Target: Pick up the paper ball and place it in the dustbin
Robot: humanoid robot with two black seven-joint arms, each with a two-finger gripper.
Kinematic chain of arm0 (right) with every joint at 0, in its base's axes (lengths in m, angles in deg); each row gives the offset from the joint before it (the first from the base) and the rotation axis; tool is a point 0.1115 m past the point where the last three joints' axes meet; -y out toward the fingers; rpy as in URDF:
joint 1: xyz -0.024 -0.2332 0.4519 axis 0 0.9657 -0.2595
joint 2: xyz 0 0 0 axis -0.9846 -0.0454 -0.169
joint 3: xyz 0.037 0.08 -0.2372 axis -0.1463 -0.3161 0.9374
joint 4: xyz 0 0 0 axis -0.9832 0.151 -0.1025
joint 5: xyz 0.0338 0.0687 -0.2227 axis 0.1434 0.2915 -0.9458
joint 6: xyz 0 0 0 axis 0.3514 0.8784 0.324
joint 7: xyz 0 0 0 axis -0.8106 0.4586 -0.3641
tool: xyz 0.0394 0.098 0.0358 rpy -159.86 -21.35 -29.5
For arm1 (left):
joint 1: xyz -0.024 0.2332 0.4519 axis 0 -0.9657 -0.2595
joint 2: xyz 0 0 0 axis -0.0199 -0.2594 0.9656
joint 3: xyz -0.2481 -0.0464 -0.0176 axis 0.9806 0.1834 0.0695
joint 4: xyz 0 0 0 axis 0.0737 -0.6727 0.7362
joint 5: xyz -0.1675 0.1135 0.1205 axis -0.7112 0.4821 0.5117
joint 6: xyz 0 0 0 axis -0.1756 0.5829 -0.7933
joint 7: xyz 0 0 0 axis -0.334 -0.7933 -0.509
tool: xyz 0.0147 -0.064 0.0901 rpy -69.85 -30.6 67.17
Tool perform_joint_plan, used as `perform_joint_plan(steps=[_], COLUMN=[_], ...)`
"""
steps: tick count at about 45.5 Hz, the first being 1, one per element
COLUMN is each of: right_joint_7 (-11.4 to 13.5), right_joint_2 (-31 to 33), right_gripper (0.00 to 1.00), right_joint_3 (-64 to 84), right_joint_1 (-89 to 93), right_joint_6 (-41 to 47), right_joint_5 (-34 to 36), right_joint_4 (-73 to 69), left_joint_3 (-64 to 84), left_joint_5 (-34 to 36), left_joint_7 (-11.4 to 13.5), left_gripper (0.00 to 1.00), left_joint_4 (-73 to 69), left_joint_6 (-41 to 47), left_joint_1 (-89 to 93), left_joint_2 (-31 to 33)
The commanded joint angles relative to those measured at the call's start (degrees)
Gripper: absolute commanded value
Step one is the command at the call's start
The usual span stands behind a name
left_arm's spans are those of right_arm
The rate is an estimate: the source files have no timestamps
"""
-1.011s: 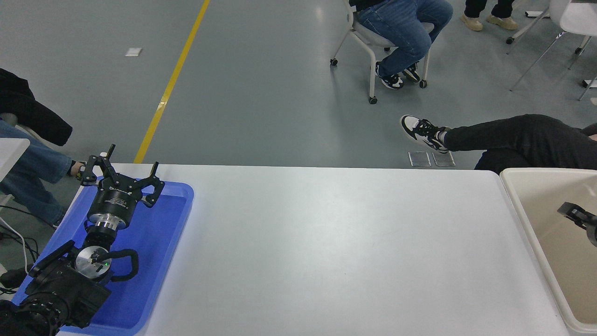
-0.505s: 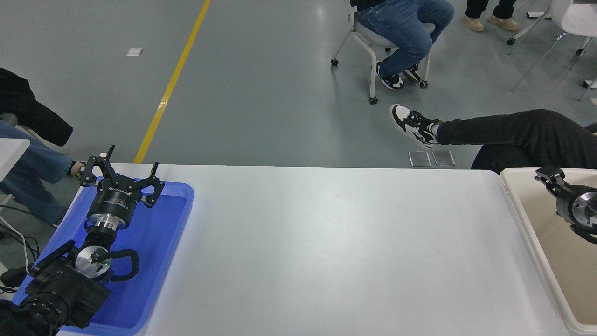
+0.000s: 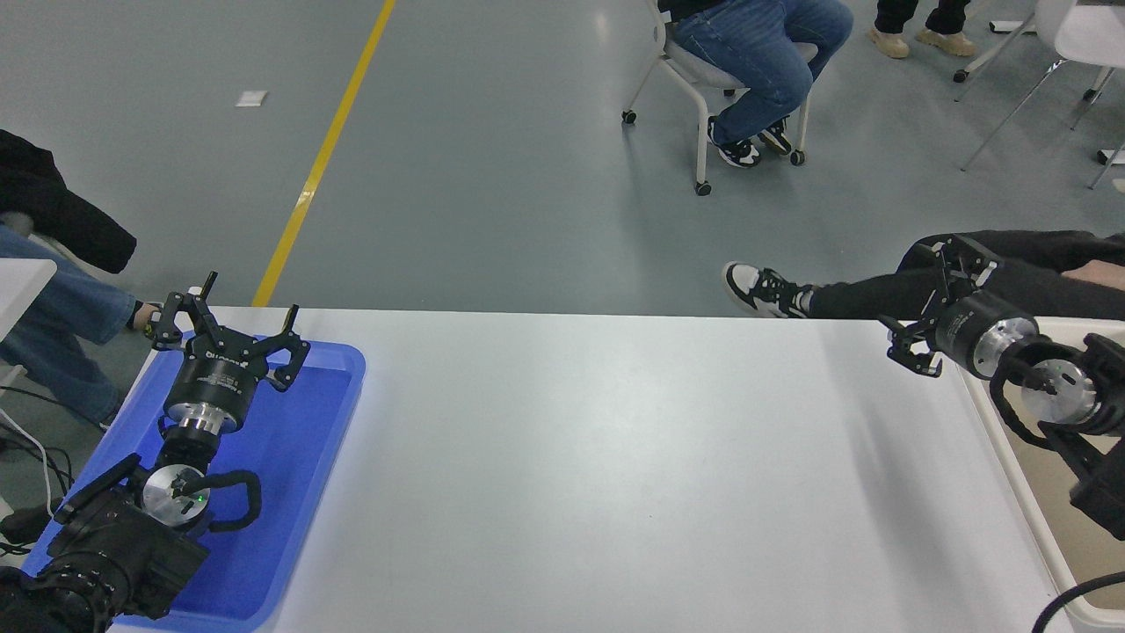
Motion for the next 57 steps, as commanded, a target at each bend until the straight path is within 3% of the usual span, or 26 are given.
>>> perform_joint_plan(steps=[1,9,19,57], right_joint_7=[0.0,0.0,0.0,0.0], right_joint_2=[-3.8,-4.7,-6.1,-6.5], right_gripper=[1.0,1.0,1.0,1.0], right_joint_3=[-3.2,-3.3,-3.5,-4.8], right_joint_1=[2.7,5.6,10.5,11.0], right_joint_6=[6.1,12.5,20.6,25.5], right_joint_5=[8.6,14.1,14.5,14.5], right_joint_4=[-1.2,-0.7,-0.4,9.2], left_joint_3=[0.0,0.0,0.0,0.0], left_joint_5=[0.0,0.0,0.0,0.0], left_joint_7=[0.0,0.0,0.0,0.0], left_gripper=[1.0,1.0,1.0,1.0], left_joint_4=[0.0,0.1,0.0,0.1], left_joint_6=[0.0,0.0,0.0,0.0], left_joint_1=[0.0,-0.1,0.0,0.0], left_joint_2=[0.1,0.1,0.0,0.1])
